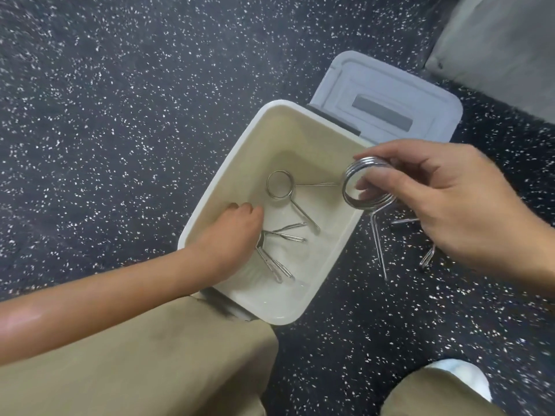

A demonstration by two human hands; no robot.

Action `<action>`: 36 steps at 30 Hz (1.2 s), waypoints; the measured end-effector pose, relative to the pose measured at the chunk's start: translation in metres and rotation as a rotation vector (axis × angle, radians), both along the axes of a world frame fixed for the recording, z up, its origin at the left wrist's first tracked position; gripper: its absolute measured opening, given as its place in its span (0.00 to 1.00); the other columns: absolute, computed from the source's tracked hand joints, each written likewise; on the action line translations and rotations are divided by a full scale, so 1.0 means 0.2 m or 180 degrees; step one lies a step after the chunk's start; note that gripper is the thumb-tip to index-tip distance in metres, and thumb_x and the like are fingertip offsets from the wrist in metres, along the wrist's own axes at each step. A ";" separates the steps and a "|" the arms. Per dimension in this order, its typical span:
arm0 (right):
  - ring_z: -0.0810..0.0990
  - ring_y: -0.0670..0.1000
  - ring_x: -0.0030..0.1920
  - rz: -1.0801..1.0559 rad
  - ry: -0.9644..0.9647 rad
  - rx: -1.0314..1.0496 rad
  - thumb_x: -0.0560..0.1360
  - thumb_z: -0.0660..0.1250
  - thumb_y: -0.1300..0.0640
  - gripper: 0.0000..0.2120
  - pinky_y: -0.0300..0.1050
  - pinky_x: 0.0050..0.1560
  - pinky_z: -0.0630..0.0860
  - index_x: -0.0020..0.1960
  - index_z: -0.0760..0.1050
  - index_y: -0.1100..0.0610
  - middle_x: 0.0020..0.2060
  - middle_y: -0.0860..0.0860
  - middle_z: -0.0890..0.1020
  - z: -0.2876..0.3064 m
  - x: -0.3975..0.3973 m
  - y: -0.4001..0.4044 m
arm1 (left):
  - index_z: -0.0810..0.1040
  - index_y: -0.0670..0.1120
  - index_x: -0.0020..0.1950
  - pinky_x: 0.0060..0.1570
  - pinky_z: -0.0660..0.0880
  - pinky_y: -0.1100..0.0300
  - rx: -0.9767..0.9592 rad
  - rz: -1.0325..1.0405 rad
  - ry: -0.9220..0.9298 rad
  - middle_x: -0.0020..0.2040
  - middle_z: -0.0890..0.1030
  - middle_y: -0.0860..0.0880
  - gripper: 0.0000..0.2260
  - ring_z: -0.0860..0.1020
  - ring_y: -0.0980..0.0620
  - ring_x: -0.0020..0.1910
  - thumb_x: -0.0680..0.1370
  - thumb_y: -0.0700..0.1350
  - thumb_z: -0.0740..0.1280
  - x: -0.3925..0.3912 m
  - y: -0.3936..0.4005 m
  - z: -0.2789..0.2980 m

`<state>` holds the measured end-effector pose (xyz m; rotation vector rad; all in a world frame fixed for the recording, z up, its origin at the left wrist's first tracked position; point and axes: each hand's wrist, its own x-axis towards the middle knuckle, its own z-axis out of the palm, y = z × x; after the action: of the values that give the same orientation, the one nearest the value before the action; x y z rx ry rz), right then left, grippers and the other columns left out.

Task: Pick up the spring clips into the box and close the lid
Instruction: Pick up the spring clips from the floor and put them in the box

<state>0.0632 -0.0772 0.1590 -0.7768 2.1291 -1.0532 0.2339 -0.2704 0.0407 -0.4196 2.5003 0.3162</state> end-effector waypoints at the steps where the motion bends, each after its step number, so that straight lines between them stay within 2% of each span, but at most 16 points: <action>1: 0.84 0.40 0.45 0.0192 0.0082 0.0119 0.79 0.67 0.51 0.07 0.42 0.51 0.78 0.54 0.83 0.46 0.42 0.43 0.87 0.01 -0.02 -0.04 | 0.68 0.44 0.51 0.42 0.66 0.54 -0.0033 -0.0020 -0.0017 0.50 0.75 0.44 0.06 0.74 0.43 0.51 0.78 0.36 0.61 0.00 0.00 -0.01; 2: 0.84 0.40 0.43 0.0380 0.0167 0.0242 0.80 0.67 0.51 0.07 0.41 0.49 0.78 0.54 0.83 0.46 0.42 0.44 0.87 0.01 -0.03 -0.09 | 0.68 0.45 0.50 0.42 0.68 0.53 -0.0031 -0.0013 0.0007 0.51 0.76 0.44 0.05 0.74 0.43 0.50 0.78 0.36 0.62 0.01 0.00 -0.02; 5: 0.80 0.46 0.40 0.0918 0.0507 0.0580 0.81 0.64 0.49 0.06 0.53 0.47 0.78 0.53 0.80 0.47 0.39 0.47 0.83 -0.01 -0.05 -0.24 | 0.70 0.45 0.52 0.45 0.71 0.52 0.0030 0.0070 0.0091 0.52 0.76 0.45 0.03 0.73 0.44 0.49 0.79 0.39 0.62 0.03 0.00 -0.04; 6: 0.78 0.48 0.39 0.1005 0.0599 0.0672 0.81 0.64 0.49 0.06 0.54 0.46 0.77 0.54 0.78 0.48 0.39 0.48 0.83 -0.04 -0.05 -0.30 | 0.71 0.45 0.53 0.46 0.71 0.52 0.0058 0.0074 0.0138 0.52 0.75 0.45 0.04 0.74 0.43 0.50 0.79 0.40 0.62 0.04 -0.01 -0.04; 10: 0.77 0.53 0.41 0.1148 0.0736 0.0927 0.81 0.64 0.49 0.09 0.50 0.42 0.74 0.54 0.71 0.54 0.42 0.50 0.81 -0.16 -0.04 -0.48 | 0.72 0.45 0.51 0.44 0.73 0.50 0.0219 0.0137 0.0479 0.49 0.75 0.45 0.03 0.75 0.42 0.47 0.80 0.43 0.60 0.07 -0.02 0.03; 13: 0.76 0.51 0.40 0.1292 0.0843 0.1042 0.81 0.63 0.49 0.08 0.46 0.35 0.69 0.50 0.69 0.53 0.41 0.49 0.79 -0.29 -0.03 -0.58 | 0.74 0.45 0.51 0.46 0.74 0.49 0.0372 0.0208 0.0681 0.47 0.77 0.47 0.07 0.76 0.44 0.46 0.81 0.47 0.60 0.12 -0.05 0.09; 17: 0.78 0.58 0.45 0.1065 0.0600 0.1206 0.81 0.61 0.54 0.05 0.53 0.46 0.76 0.50 0.73 0.55 0.46 0.54 0.82 -0.46 -0.03 -0.62 | 0.74 0.49 0.49 0.43 0.74 0.52 0.0661 0.0379 0.0914 0.45 0.77 0.51 0.07 0.76 0.47 0.44 0.80 0.49 0.59 0.18 -0.08 0.18; 19: 0.78 0.57 0.46 0.0905 0.0527 0.1192 0.80 0.59 0.58 0.05 0.50 0.42 0.75 0.50 0.73 0.58 0.48 0.54 0.83 -0.53 -0.01 -0.62 | 0.74 0.51 0.51 0.42 0.75 0.52 0.0715 0.0415 0.0947 0.46 0.78 0.53 0.07 0.77 0.48 0.43 0.80 0.49 0.58 0.19 -0.08 0.21; 21: 0.77 0.58 0.45 0.1078 0.0981 0.1289 0.80 0.60 0.59 0.03 0.47 0.37 0.69 0.50 0.71 0.57 0.47 0.54 0.81 -0.60 0.01 -0.62 | 0.75 0.51 0.53 0.44 0.76 0.50 0.0750 0.0414 0.0895 0.48 0.79 0.52 0.10 0.78 0.48 0.45 0.79 0.51 0.56 0.20 -0.09 0.22; 26: 0.78 0.62 0.47 0.1155 0.1450 0.1457 0.81 0.60 0.55 0.07 0.48 0.41 0.69 0.55 0.72 0.58 0.50 0.57 0.78 -0.69 0.06 -0.63 | 0.74 0.52 0.53 0.44 0.76 0.49 0.0749 0.0394 0.0840 0.48 0.79 0.53 0.10 0.79 0.47 0.46 0.80 0.53 0.56 0.20 -0.09 0.22; 32: 0.78 0.61 0.52 0.1228 0.1641 0.1584 0.78 0.61 0.60 0.09 0.48 0.43 0.69 0.57 0.75 0.58 0.53 0.57 0.78 -0.69 0.06 -0.66 | 0.73 0.51 0.49 0.43 0.76 0.49 0.0631 0.0394 0.0802 0.47 0.79 0.53 0.12 0.79 0.47 0.45 0.79 0.55 0.54 0.16 -0.09 0.24; 36: 0.78 0.61 0.51 0.1245 0.1762 0.1645 0.76 0.62 0.62 0.11 0.47 0.41 0.68 0.57 0.76 0.57 0.52 0.56 0.79 -0.69 0.05 -0.65 | 0.73 0.50 0.48 0.43 0.76 0.50 0.0693 0.0453 0.0843 0.45 0.79 0.52 0.10 0.78 0.46 0.43 0.80 0.54 0.57 0.13 -0.07 0.26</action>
<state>0.0725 -0.2080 0.0205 -1.2449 2.3923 -0.0620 0.2595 -0.2854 0.0924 -0.4944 2.6569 0.7361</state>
